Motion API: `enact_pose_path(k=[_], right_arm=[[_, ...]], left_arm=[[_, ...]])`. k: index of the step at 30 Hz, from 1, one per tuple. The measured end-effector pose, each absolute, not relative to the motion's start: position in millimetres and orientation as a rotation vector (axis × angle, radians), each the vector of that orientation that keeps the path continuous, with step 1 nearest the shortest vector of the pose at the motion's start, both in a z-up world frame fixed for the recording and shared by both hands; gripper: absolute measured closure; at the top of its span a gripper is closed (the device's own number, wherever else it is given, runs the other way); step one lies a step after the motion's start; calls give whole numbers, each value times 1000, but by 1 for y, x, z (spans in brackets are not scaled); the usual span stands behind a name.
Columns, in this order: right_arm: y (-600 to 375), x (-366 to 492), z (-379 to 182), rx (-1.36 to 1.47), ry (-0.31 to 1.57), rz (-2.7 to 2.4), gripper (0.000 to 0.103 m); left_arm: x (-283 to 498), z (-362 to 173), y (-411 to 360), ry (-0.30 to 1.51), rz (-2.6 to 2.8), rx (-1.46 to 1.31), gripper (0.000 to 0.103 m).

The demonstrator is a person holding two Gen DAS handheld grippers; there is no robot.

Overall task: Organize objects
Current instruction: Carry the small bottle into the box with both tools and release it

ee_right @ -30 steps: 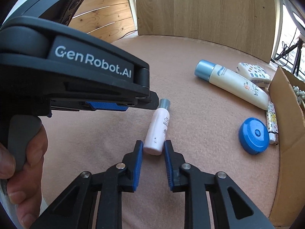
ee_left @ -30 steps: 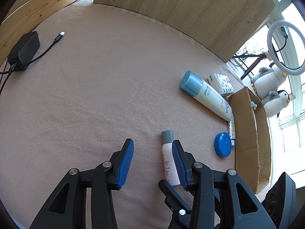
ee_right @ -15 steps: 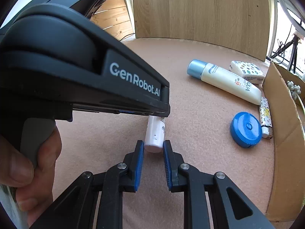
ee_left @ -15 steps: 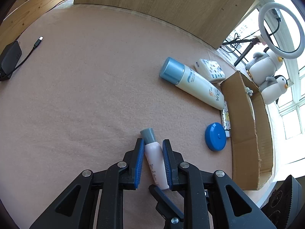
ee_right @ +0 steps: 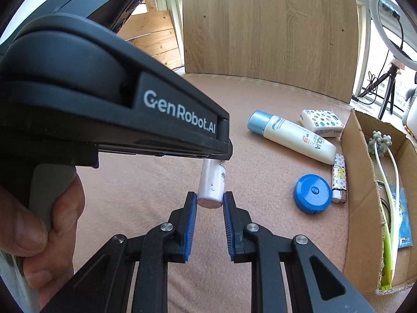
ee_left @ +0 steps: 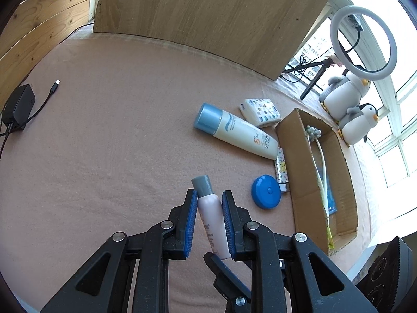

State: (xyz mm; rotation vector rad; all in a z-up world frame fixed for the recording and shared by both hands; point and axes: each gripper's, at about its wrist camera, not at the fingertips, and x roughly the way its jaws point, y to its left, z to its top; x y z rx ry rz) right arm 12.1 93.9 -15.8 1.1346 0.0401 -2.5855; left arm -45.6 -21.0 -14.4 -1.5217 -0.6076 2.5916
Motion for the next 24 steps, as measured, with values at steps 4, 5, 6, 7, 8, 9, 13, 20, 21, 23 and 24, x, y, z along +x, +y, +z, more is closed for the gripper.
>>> enact_pose_path(k=[4,5,6,7,8,9,13,20,21,23,24], right_arm=[[98,19,-10,1119,39,-2600,85],[98,21,-9,1114,39,-2604,85],[99,22,-7,1110,39,-2608,85],[100,23,-6,1106,38,-2612,85],[101,23,-5,1102,36,-2616,85],[104,22,-4,1097,35,-2621,85],[116,21,-1,1078,24,-2650,85],[143,31,9,1056,-21,-2736,85],[148,33,10,1054,-30,-2752,85],[161,34,11,1052,-50,-2784,85],[167,36,13,1053,-60,-2800,85]], left_arm=[[-40,-6,-18,-597,2596,-1500,81],[-39,-4,-17,-594,2598,-1495,81],[-38,-2,-15,-592,2599,-1489,81],[-38,0,-14,-587,2601,-1484,81],[-38,1,-13,-582,2602,-1480,81],[-37,3,-11,-577,2603,-1475,81],[-39,11,0,-547,2599,-1457,81],[-48,27,37,-465,2560,-1418,82],[-50,29,45,-451,2551,-1411,82],[-54,33,60,-424,2530,-1398,82],[-57,35,68,-409,2517,-1392,82]])
